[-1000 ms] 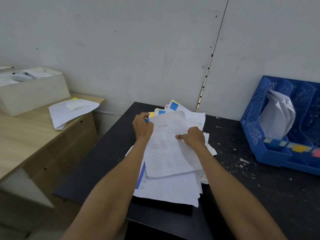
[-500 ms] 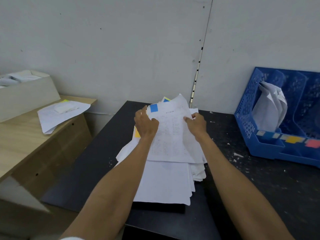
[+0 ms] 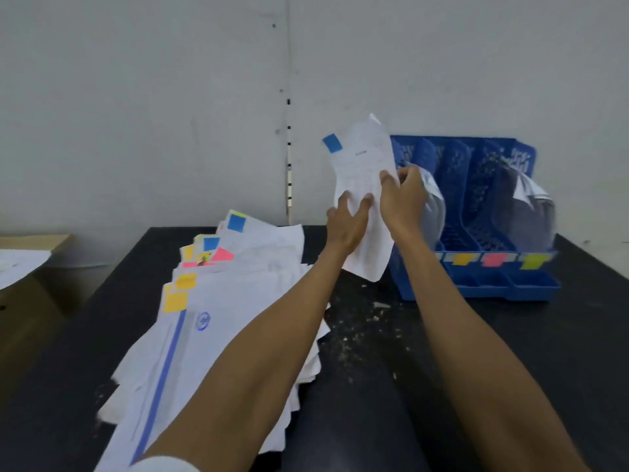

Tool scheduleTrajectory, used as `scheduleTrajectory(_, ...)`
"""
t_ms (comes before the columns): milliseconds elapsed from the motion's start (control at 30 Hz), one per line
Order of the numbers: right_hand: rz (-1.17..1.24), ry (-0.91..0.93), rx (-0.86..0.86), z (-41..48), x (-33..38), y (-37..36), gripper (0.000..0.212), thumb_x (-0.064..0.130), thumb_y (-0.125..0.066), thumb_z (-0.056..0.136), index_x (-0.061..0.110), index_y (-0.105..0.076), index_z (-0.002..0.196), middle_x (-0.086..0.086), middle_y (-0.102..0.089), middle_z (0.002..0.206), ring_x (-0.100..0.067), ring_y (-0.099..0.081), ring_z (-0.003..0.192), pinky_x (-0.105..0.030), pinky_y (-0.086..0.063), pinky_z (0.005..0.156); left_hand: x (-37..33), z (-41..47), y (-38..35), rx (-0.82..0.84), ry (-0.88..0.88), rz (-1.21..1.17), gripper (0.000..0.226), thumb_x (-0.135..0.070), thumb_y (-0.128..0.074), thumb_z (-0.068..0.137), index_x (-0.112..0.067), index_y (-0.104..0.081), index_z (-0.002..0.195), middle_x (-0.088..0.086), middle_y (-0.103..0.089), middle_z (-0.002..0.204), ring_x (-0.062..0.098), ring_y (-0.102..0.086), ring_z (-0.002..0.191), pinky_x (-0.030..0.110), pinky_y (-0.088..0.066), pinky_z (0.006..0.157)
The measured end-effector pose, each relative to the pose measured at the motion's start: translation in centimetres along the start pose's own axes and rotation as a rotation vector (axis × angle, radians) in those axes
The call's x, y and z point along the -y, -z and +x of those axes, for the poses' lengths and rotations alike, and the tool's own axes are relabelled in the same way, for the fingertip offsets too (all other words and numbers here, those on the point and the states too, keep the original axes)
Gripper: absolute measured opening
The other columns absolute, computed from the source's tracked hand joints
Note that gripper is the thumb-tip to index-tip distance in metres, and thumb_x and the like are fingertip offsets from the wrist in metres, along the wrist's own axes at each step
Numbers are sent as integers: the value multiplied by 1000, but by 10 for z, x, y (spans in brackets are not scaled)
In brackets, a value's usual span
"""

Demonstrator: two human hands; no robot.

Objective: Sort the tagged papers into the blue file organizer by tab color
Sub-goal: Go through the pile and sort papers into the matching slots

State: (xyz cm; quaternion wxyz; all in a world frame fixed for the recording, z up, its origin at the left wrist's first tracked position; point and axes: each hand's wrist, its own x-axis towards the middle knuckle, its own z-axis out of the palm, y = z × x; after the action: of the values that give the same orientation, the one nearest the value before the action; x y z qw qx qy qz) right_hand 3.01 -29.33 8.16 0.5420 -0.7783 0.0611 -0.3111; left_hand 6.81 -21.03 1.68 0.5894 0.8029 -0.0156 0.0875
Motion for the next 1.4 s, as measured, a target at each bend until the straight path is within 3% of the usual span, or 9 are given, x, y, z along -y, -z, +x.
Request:
scheduleTrajectory(300,9,367,-425,40,-13,56,16,23,-48,99,12,-42,89,7,-44,71,-1,-43,57,-10,-33,53,-44,52,-98,289,-156,-229,83,-87,-24,81,-35,-38,144,-7,-40,150,11,-37,139,47,-28,116)
scheduleTrajectory(400,1,489,-492,45,-18,58,16,19,-48,100,12,-41,88,8,-39,71,1,-40,57,-7,-31,55,-51,60,-113,319,-177,-184,87,-86,-22,82,-26,-39,141,6,-41,149,22,-40,137,53,-33,112)
scheduleTrajectory(500,11,498,-464,47,-29,51,17,18,-48,101,14,-38,87,13,-35,69,2,-38,57,-7,-30,56,-57,57,-115,293,-201,-167,90,-84,-20,84,-13,-44,133,19,-47,138,35,-47,127,58,-40,104)
scheduleTrajectory(667,-258,272,-291,51,-70,35,26,32,-38,102,11,-49,89,2,-54,74,-7,-49,60,-14,-27,50,-50,50,-112,339,-142,-429,60,-70,-35,90,-24,-61,118,9,-66,119,23,-62,111,50,-45,103)
scheduleTrajectory(967,-796,-96,94,55,-91,46,22,15,-45,98,2,-63,100,-17,-62,106,-32,-60,96,-34,-42,68,-54,56,-113,306,-82,-440,71,-62,-34,94,-19,-31,150,4,-34,154,18,-34,140,37,-28,117)
scheduleTrajectory(1067,-795,-121,118,53,-94,48,18,12,-47,97,1,-61,100,-17,-62,107,-32,-60,97,-35,-44,71,-53,54,-116,341,-72,-473,91,-80,-45,76,-19,-42,144,6,-41,150,18,-39,138,41,-27,118)
scheduleTrajectory(1167,-768,-140,145,52,-94,50,18,13,-48,98,1,-61,99,-17,-62,107,-32,-60,98,-34,-42,70,-51,51,-116,350,-93,-509,65,-65,-41,89,-21,-51,135,9,-50,142,20,-47,130,42,-30,116)
scheduleTrajectory(1300,-663,-56,41,50,-83,52,24,21,-47,98,2,-61,92,-16,-63,99,-33,-61,91,-32,-39,63,-44,53,-111,339,-61,-522,88,-81,-51,73,-19,-53,134,1,-50,141,15,-47,130,44,-31,116)
scheduleTrajectory(1400,-572,51,-101,50,-73,49,25,28,-50,96,6,-59,103,-13,-65,99,-32,-62,88,-32,-39,63,-51,45,-94,319,-57,-466,69,-70,-42,88,-17,-58,129,7,-55,137,21,-52,125,45,-37,112)
